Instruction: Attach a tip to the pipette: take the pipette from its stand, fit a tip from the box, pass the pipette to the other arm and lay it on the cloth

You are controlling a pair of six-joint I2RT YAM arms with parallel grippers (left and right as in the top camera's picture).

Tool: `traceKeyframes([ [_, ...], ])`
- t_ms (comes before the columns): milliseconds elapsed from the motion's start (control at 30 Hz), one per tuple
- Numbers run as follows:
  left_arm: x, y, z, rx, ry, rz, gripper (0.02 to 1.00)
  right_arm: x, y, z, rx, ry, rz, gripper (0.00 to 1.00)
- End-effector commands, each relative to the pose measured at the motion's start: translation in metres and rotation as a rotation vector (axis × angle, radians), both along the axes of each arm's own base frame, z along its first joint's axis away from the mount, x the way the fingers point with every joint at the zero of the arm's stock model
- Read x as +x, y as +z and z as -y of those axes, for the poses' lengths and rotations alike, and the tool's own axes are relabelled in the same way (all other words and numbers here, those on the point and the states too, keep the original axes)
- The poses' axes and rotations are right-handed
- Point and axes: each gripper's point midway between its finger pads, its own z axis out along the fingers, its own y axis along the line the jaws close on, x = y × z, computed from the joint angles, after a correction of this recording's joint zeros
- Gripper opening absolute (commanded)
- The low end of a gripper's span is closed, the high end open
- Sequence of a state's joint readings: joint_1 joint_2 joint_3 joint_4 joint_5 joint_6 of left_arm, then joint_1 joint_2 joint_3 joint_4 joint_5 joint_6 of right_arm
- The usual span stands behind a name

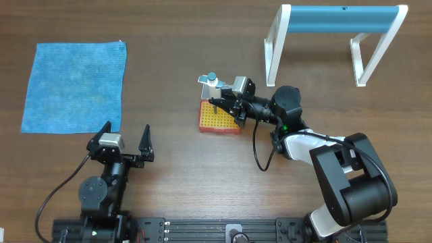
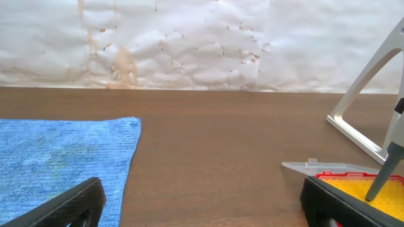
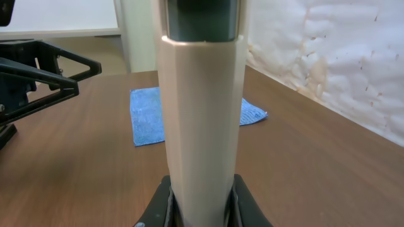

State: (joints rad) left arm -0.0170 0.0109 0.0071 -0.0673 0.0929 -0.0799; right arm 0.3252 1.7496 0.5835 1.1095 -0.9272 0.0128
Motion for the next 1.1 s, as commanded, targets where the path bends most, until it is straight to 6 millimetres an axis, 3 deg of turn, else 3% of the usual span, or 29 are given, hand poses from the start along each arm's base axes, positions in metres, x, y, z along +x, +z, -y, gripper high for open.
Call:
traceKeyframes([
  [33,0.000,-0.001,-0.001,0.010,0.005,0.000,0.998,-0.001,-0.030,0.003,-0.044,-0.004,-0.061,0.077],
  [200,0.000,-0.001,-0.001,0.010,0.005,0.000,0.998,-0.005,-0.042,0.005,-0.072,-0.001,-0.088,0.080],
  [367,0.000,-0.001,-0.001,0.010,0.005,0.000,0.998,-0.005,-0.041,0.005,-0.072,-0.001,-0.083,0.077],
  [467,0.000,-0.001,-0.001,0.010,0.005,0.000,0.998,-0.004,-0.031,0.005,-0.062,-0.001,-0.052,0.075],
  [767,0.000,-0.001,-0.001,0.010,0.005,0.000,0.998,-0.009,0.059,0.006,-0.008,-0.005,0.073,0.075],
  [1067,0.000,-0.001,-0.001,0.010,0.005,0.000,0.998,0.004,0.193,0.002,0.017,-0.006,0.149,0.080],
  [1100,0.000,-0.001,-0.001,0.010,0.005,0.000,0.998,0.005,0.200,0.001,0.021,-0.007,0.158,0.077],
])
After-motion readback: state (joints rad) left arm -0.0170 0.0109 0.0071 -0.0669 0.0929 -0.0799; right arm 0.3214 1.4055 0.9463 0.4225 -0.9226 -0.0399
